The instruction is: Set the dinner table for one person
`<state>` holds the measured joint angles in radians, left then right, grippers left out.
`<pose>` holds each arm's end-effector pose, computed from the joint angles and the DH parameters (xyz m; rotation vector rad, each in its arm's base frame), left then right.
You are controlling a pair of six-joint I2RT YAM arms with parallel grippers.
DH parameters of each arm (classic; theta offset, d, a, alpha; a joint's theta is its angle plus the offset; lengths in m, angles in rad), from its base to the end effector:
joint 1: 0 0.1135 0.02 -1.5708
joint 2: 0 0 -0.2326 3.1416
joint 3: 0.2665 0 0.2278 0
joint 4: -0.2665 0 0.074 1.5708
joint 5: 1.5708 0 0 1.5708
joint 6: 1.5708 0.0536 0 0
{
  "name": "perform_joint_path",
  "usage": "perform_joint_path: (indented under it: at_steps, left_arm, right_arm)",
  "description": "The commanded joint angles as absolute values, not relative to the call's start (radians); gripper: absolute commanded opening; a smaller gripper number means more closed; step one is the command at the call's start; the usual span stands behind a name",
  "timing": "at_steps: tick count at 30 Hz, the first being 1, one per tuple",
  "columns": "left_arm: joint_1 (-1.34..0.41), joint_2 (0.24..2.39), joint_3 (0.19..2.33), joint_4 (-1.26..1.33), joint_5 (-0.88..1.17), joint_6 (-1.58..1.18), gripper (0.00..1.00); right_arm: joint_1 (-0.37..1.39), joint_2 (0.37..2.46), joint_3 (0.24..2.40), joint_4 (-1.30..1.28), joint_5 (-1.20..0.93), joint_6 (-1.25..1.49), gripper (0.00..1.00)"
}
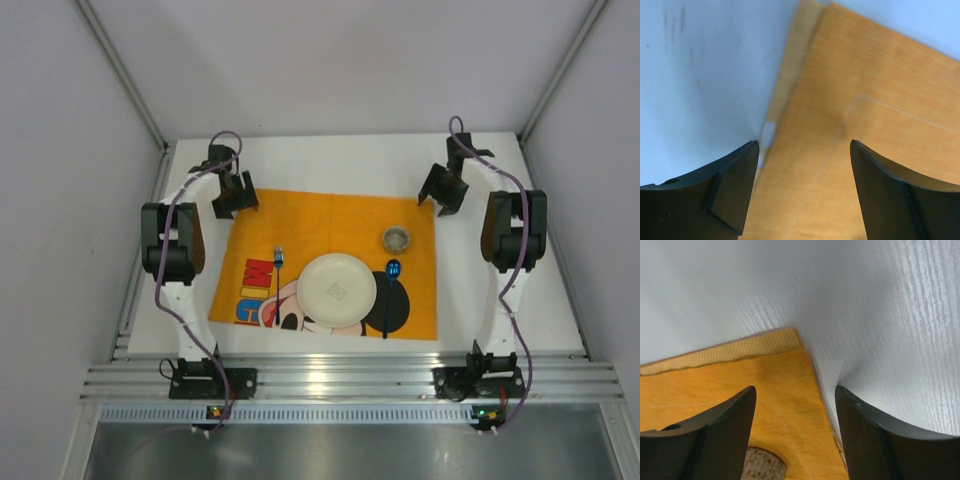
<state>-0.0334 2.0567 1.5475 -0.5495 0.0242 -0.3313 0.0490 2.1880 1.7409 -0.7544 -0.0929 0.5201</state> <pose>0.4120 -0.0151 0.1532 -0.3832 2.6100 -0.1566 0.4239 0.0258 0.1435 0.6299 2.7288 0.2718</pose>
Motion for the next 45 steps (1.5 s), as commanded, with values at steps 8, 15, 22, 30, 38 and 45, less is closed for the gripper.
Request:
perform_joint_path:
  at_steps: [8,15,22,30,38,45]
  left_arm:
    - [-0.008,2.29,1.836,-0.631,0.035,-0.282,0.6]
    - [-0.008,2.31,1.833,-0.618,0.129,-0.307,0.0]
    - [-0.008,2.335,1.955,-0.618,0.1,-0.345,0.0]
    - [0.018,2.404,2.135,-0.635,0.029,-0.391,0.0]
    - [0.028,2.388,2.157,-0.643,0.018,-0.422,0.25]
    - [0.026,2.234,2.038,-0.637,-0.023,-0.419,0.69]
  right_arm:
    - [0.08,2.292,1.787,-0.753,-0.17,0.514,0.23]
    - [0.075,2.373,1.943,-0.772,-0.175,0.528,0.0]
    - [0.026,2.514,2.317,-0.856,-0.175,0.572,0.0]
    - [-0.023,2.574,2.416,-0.848,-0.147,0.598,0.0]
    - [-0.04,2.554,2.413,-0.746,-0.204,0.6,0.17]
    - [-0.038,2.364,2.347,-0.652,-0.225,0.581,0.95]
